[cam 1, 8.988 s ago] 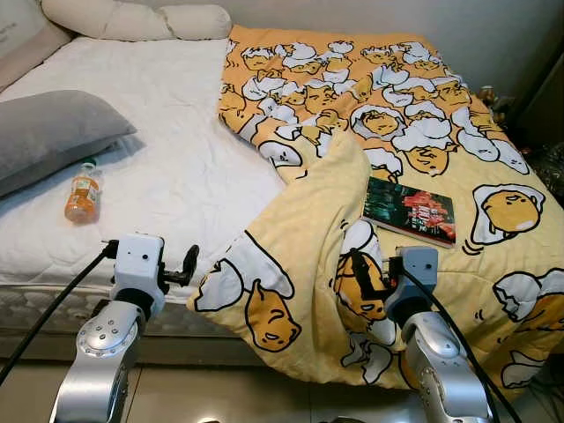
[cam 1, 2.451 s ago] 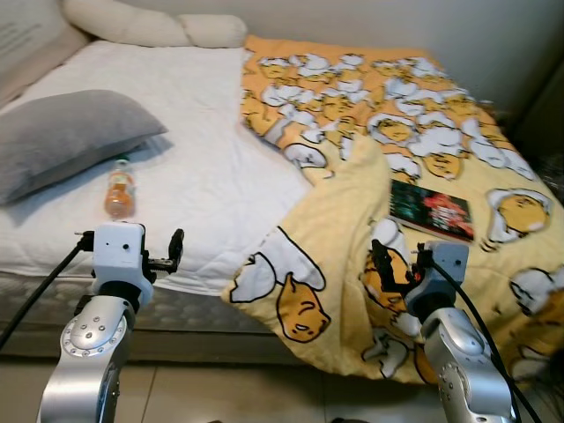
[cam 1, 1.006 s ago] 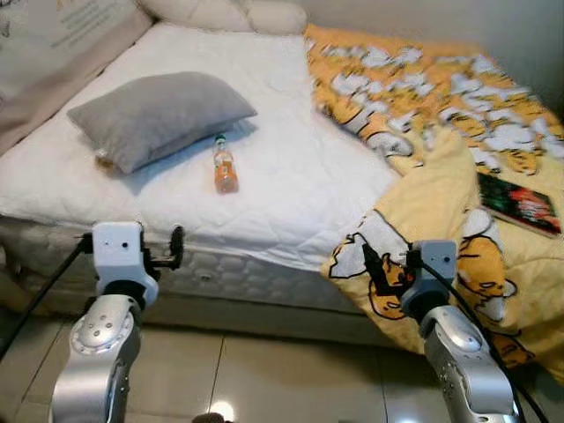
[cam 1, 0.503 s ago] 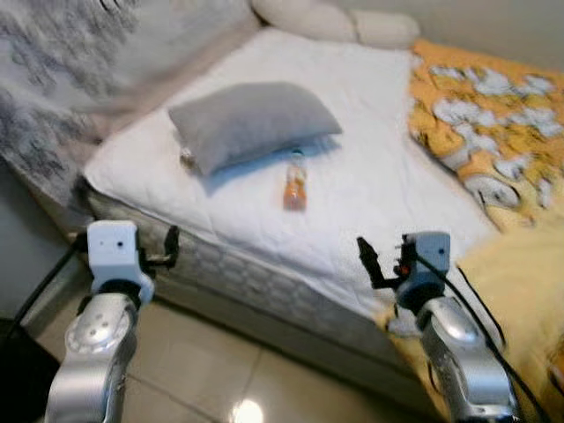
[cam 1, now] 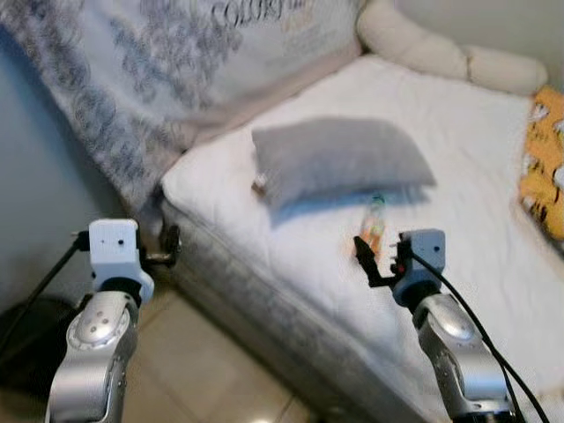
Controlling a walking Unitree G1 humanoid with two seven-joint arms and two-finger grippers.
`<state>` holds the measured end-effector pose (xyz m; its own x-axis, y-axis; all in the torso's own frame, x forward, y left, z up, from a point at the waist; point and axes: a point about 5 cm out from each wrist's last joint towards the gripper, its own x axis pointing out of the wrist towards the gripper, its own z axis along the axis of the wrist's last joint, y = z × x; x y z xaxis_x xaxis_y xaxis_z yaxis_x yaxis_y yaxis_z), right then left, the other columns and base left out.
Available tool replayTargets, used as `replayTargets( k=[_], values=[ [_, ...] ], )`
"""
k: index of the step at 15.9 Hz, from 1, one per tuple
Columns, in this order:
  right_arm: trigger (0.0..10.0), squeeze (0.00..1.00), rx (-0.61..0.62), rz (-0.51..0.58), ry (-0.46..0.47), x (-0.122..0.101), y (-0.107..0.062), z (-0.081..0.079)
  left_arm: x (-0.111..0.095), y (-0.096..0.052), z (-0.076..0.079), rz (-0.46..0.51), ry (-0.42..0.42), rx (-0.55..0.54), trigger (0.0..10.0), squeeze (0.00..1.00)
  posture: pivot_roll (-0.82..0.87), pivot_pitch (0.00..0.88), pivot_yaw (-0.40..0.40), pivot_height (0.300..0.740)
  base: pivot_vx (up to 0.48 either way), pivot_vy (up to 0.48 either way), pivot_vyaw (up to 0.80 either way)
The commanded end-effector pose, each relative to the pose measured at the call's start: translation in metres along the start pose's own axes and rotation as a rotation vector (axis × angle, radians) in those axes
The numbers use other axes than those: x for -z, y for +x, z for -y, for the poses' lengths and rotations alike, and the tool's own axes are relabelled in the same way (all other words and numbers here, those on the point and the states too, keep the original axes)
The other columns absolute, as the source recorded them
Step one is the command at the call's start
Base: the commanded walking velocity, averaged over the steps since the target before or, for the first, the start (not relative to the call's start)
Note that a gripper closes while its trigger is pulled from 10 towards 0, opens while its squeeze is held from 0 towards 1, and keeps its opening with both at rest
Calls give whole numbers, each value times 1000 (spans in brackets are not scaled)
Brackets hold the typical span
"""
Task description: Clean up the room
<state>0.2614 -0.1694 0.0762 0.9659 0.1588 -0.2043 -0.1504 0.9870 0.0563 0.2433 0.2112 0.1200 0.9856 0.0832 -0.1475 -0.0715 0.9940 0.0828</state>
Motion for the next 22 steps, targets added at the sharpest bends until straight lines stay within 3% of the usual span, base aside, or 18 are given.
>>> replayTargets(
  k=[1, 8, 9, 10, 11, 15, 18, 22],
  values=[
    [10000, 1000, 28, -10, -20, -2, 1, 7, -3, 1, 6, 9, 6, 32, 10000, 0, 16, 0, -36, 740, 439, 0, 0],
    [10000, 1000, 60, -38, -47, -8, 3, 11, -5, -1, 9, 3, 56, 77, 10000, 0, 21, 0, -40, 740, 292, 0, 0],
    [10000, 831, 110, -78, -51, -9, 4, 17, -6, -4, 12, -7, 105, 139, 10000, 0, 23, 0, -41, 740, 0, 0, 0],
    [10000, 463, 127, -93, -53, -10, 4, 19, -7, -5, 12, -10, 115, 159, 10000, 0, 23, 0, -41, 740, 0, 0, 0],
    [10000, 0, 167, -133, -7, -14, 7, 23, -7, -7, 12, -23, 171, 238, 10000, 0, 22, 0, -35, 740, 0, 0, 0],
    [10000, 0, 272, -276, -6, -19, 23, 43, -10, -3, 17, -70, 247, 479, 10000, 0, 27, 0, -42, 740, 0, 0, 0],
    [10000, 0, 325, -417, -27, -9, 42, 55, -10, 0, 21, -148, 330, 695, 10000, 0, 25, 0, -29, 740, 0, 0, 0],
    [10000, 0, 303, -544, 51, 14, 62, 52, -15, 9, 17, -196, 387, 809, 10000, 0, 13, 0, 13, 740, 0, 0, 0]
  ],
)
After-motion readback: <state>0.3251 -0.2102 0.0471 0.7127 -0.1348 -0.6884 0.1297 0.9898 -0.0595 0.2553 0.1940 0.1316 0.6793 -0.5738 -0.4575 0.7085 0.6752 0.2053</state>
